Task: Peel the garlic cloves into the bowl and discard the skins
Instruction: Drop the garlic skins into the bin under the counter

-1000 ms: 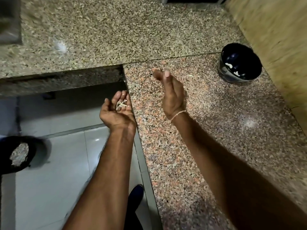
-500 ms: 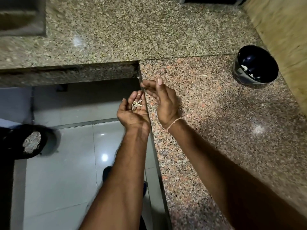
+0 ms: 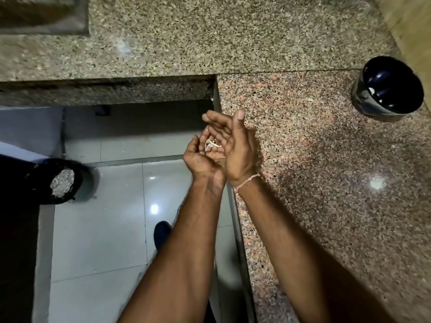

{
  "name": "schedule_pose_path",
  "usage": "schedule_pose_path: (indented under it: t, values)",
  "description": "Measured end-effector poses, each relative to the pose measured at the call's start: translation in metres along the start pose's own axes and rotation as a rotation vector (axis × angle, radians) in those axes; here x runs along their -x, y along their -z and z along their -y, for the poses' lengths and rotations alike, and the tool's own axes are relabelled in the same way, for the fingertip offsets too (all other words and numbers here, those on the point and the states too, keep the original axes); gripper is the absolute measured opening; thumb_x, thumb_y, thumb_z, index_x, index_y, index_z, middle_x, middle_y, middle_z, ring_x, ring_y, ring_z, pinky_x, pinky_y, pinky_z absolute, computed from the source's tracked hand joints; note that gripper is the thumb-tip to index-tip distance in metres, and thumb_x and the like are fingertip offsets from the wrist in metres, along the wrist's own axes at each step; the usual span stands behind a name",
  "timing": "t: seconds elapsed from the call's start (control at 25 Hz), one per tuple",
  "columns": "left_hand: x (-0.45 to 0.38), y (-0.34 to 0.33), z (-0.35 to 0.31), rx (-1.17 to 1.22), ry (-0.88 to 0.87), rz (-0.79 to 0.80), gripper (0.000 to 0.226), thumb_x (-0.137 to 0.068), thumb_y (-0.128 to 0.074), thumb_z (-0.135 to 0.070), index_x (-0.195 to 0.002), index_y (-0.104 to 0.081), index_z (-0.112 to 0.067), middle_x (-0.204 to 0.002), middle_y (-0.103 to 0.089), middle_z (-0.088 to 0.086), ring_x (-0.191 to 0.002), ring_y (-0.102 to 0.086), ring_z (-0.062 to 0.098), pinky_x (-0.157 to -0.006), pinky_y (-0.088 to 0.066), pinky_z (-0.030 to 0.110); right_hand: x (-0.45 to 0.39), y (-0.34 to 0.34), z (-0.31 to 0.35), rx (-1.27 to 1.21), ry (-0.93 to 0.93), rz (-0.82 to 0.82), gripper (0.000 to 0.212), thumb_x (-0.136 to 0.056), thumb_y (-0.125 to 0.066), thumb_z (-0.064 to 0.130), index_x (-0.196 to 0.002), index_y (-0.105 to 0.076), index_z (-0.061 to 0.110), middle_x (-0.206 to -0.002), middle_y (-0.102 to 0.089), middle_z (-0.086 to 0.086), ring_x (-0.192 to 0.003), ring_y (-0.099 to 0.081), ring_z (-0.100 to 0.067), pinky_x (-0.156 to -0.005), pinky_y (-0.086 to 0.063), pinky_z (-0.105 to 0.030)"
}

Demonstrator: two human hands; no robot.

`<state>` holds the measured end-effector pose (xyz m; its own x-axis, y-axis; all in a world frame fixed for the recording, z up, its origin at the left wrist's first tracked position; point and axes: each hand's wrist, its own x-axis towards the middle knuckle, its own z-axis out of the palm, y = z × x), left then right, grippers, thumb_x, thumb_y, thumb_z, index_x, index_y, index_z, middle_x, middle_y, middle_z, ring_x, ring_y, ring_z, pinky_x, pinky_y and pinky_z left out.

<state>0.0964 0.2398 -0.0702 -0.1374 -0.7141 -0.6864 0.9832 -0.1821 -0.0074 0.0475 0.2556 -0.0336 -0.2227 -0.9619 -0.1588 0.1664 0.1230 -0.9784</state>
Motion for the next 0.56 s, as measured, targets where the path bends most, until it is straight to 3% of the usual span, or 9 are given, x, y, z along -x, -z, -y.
schedule_pose_path:
  t: [0.04, 0.12, 0.24, 0.4, 0.56]
  values:
    - [-0.001, -0.001, 0.001, 0.017, -0.016, -0.007, 0.036, -0.104, -0.047, -0.024, -0.092, -0.07, 0.0, -0.098, -0.077, 0.021, -0.098, -0.075, 0.031, -0.095, -0.058, 0.038, -0.003, 0.01, 0.004, -0.017, 0.028, -0.024, 0.069, -0.105, -0.027, 0.049, -0.12, -0.07, -0.002, -0.12, -0.074, -0.016, -0.116, -0.07, -0.027, -0.096, -0.058, -0.039]
    - [-0.005, -0.001, 0.004, 0.02, -0.066, -0.031, 0.039, -0.106, -0.045, -0.02, -0.095, -0.069, 0.008, -0.094, -0.076, 0.025, -0.106, -0.071, 0.035, -0.098, -0.057, 0.042, -0.016, 0.031, 0.015, -0.042, 0.125, -0.152, 0.066, -0.111, -0.02, 0.039, -0.118, -0.069, -0.003, -0.119, -0.073, -0.02, -0.117, -0.07, -0.029, -0.104, -0.054, -0.047]
    - [-0.006, 0.002, 0.007, 0.035, -0.081, -0.032, 0.04, -0.106, -0.044, -0.019, -0.098, -0.069, 0.012, -0.097, -0.075, 0.028, -0.109, -0.07, 0.037, -0.109, -0.053, 0.046, -0.026, 0.031, 0.015, -0.122, 0.114, -0.345, 0.063, -0.115, -0.018, 0.031, -0.118, -0.068, -0.007, -0.12, -0.072, -0.024, -0.118, -0.069, -0.032, -0.11, -0.048, -0.054]
    - [-0.001, 0.01, 0.006, 0.038, -0.017, -0.017, 0.038, -0.104, -0.049, -0.023, -0.097, -0.071, 0.007, -0.111, -0.073, 0.027, -0.124, -0.066, 0.039, -0.115, -0.047, 0.049, -0.013, -0.003, 0.0, -0.13, 0.05, -0.13, 0.067, -0.109, -0.023, 0.043, -0.118, -0.067, -0.007, -0.121, -0.071, -0.024, -0.12, -0.068, -0.032, -0.113, -0.047, -0.051]
    - [0.0, 0.013, 0.006, 0.115, -0.04, -0.031, 0.035, -0.103, -0.049, -0.016, -0.102, -0.069, 0.013, -0.105, -0.073, 0.03, -0.124, -0.065, 0.041, -0.105, -0.055, 0.049, -0.027, 0.034, 0.011, -0.155, 0.128, -0.299, 0.067, -0.112, -0.017, 0.036, -0.118, -0.067, -0.009, -0.12, -0.071, -0.026, -0.117, -0.069, -0.034, -0.109, -0.049, -0.056]
